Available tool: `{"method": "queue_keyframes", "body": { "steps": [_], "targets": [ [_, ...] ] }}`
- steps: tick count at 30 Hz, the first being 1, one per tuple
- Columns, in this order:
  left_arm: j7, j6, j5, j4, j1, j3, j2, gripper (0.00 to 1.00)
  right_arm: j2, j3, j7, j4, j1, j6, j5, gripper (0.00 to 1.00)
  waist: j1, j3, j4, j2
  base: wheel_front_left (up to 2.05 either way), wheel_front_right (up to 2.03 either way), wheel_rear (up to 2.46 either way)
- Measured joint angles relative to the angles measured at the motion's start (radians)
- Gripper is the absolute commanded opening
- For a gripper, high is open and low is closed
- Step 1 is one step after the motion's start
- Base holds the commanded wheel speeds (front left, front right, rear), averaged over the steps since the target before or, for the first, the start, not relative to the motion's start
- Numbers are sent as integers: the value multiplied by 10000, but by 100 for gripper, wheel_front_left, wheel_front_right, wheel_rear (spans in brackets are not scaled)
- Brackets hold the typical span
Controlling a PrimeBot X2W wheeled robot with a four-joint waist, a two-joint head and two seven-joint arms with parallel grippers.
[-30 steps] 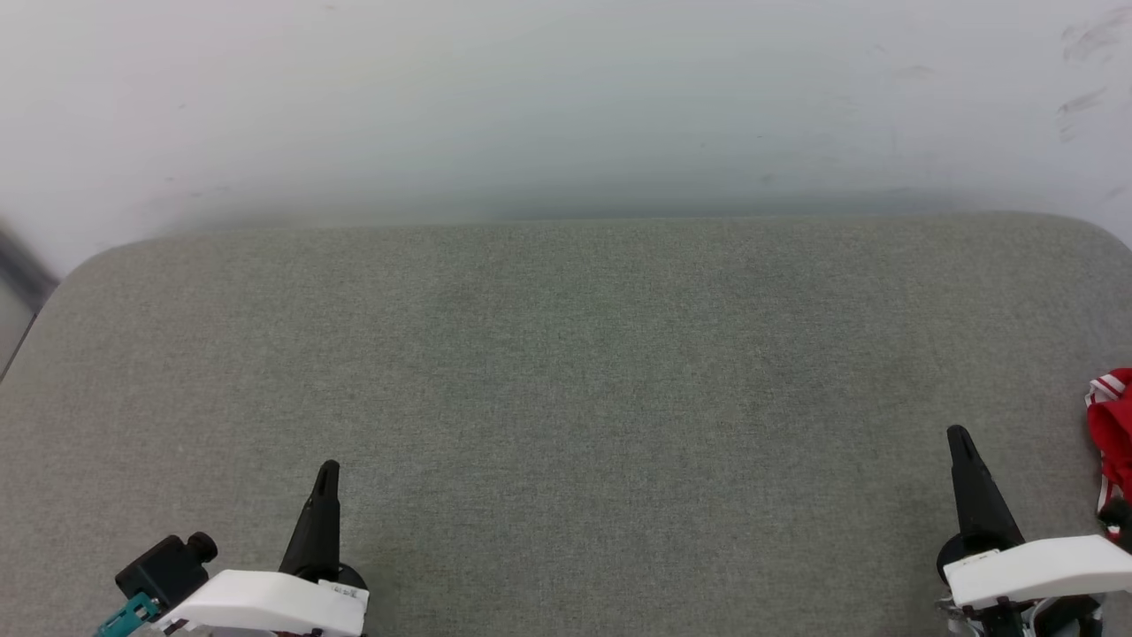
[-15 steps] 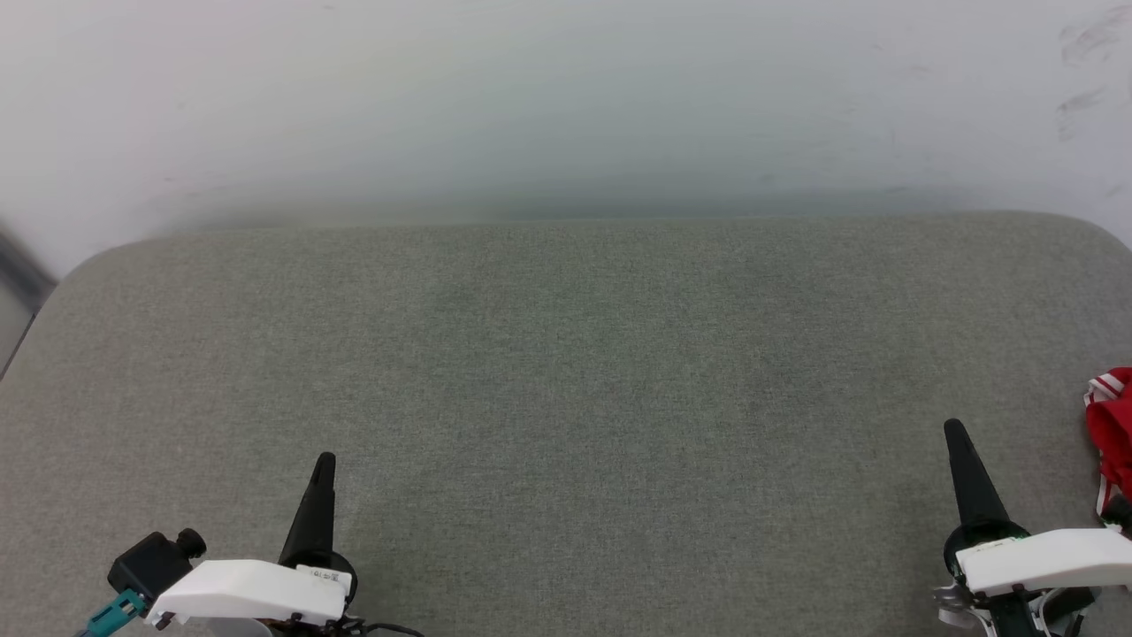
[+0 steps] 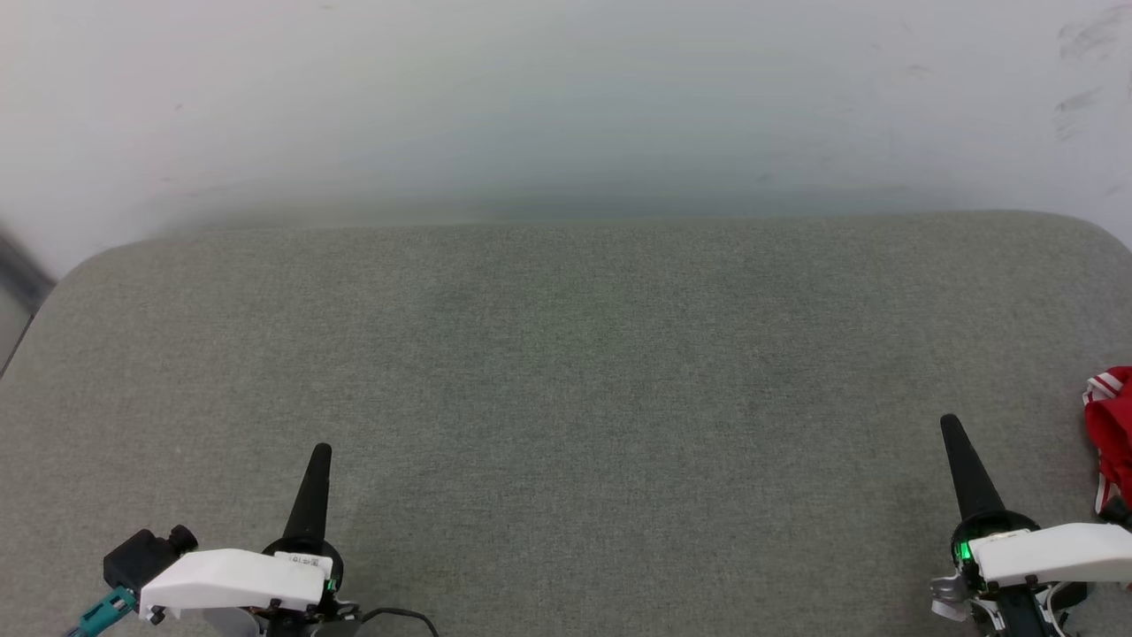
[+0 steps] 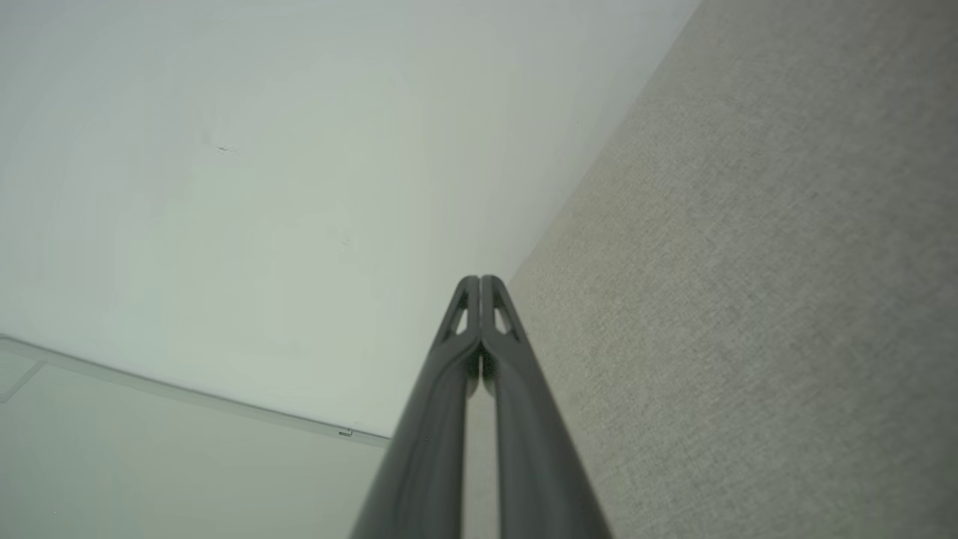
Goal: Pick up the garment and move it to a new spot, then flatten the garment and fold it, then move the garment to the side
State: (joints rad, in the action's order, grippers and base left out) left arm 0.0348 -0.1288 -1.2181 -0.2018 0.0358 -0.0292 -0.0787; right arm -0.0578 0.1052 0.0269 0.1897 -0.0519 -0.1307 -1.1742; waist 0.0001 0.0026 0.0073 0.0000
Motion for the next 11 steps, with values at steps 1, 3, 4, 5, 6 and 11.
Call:
{"method": "queue_keyframes", "body": {
  "steps": [1,3,4,5,6,11],
  "targets": [
    [-46,0,-86,-4,21,-10,0,0,2,2,6,10,-9,0,-104,0,1,0,-1,0,0,0,0],
    [-71,-2,-282,-21,58,-31,0,0,4,8,50,38,-38,0,-301,0,0,0,-4,0,0,0,0],
    [-109,-2,-376,-33,71,-38,0,0,4,12,86,42,-58,0,-387,0,0,0,-5,0,0,0,0],
    [-148,-2,-470,-46,83,-46,0,0,4,12,92,52,-79,0,-474,0,0,0,-7,0,0,0,0],
    [-151,-2,-560,-52,93,-56,0,0,6,12,104,61,-89,0,-571,0,0,1,-8,0,0,0,0],
    [-286,-2,-999,-104,144,-100,0,0,10,21,194,119,-107,0,-1026,0,0,1,-15,0,0,0,0]
  ]
}}
